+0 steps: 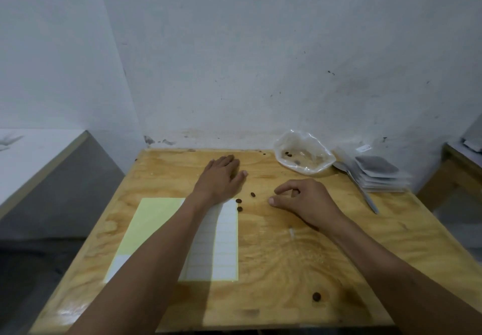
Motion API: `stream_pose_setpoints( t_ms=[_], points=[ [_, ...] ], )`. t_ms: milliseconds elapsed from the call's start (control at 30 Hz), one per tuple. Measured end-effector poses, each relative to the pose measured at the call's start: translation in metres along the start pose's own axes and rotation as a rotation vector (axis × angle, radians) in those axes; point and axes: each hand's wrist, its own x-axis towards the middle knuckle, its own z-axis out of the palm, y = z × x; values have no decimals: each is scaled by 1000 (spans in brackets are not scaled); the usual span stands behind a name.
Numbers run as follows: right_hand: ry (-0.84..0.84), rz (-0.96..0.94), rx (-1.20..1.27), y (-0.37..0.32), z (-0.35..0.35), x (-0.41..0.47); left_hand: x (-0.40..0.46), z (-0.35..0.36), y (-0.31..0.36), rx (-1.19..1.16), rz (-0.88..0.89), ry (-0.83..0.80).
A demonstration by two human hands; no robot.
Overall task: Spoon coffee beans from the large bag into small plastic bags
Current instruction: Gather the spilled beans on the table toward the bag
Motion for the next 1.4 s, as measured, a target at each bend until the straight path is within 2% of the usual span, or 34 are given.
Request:
stream_pose_setpoints(
  t_ms=[133,267,333,400,467,500,567,667,700,833,1200,1400],
  points=[
    [49,-6,-67,10,8,9,1,1,-1,-3,3,10],
    [37,36,3,3,7,11,1,2,-2,-5,-6,6],
    [12,177,242,-2,1,14,1,2,-2,-7,-7,5],
    [-38,365,590,-6,-6,19,1,2,-3,-15,-6,7],
    [-64,457,722,-8,-11,20,1,2,-2,-17,0,10],
    [-76,458,691,-7,-12,19,1,1,-2,-17,5,14],
    [-67,378,479,-5,-9,14,0,1,-1,-15,8,15],
    [30,144,92,2,-4,7,0,0,-1,-11,4,13],
    [51,81,49,5,-3,5,0,0,-1,-12,5,14],
    [38,-13,-7,12,-2,2,-1,-2,1,-10,3,14],
    [52,-24,-114,14,-9,4,-2,-3,1,-13,-6,-4],
    [79,-26,-59,19,-3,4,-3,-4,3,-8,-3,-6]
  ],
)
